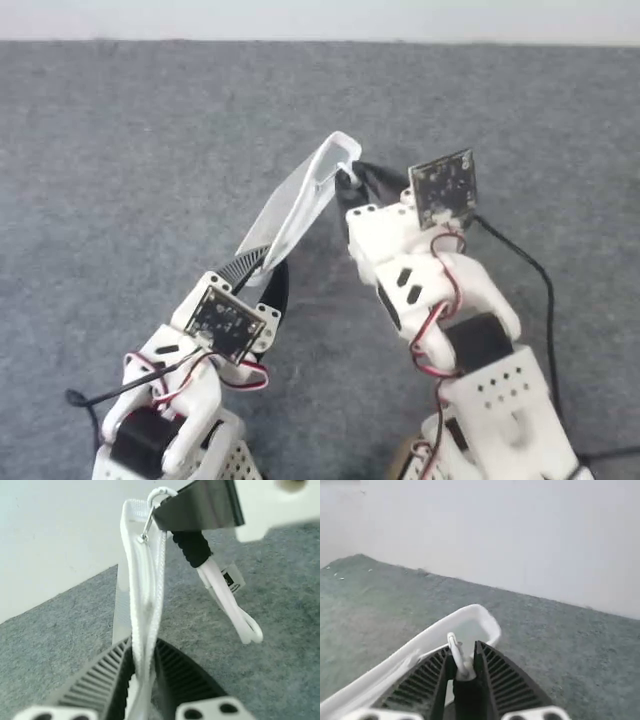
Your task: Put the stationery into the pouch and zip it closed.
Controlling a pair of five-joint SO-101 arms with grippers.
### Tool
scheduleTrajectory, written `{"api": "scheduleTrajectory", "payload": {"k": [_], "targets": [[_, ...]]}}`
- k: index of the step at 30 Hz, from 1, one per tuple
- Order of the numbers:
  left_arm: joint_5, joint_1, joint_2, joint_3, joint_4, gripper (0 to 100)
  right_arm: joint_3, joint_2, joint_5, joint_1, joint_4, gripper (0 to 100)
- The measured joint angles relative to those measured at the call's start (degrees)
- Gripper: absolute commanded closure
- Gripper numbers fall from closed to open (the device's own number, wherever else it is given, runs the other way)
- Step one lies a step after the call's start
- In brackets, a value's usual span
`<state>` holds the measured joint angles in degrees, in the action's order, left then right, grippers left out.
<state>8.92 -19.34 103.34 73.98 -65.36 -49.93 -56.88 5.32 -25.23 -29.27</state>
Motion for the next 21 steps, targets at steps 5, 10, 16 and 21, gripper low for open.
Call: {"api": "scheduleTrajectory", "payload": {"k": [5,10,16,21], "targets": [[0.0,0.0,0.0,0.0,0.0,99,0.0,3.9,0.9,2.5,4.5,99.3],[0.0,0.0,0.0,0.0,0.0,99,0.0,6.7,2.5,5.0,8.1,99.3],[0.2,0.0,0.0,0.0,0.0,99,0.1,8.9,5.2,6.2,10.5,99.3],[0.2,0.0,-0.1,0.1,0.1,99,3.6,14.1,8.8,7.1,9.6,99.3]]}}
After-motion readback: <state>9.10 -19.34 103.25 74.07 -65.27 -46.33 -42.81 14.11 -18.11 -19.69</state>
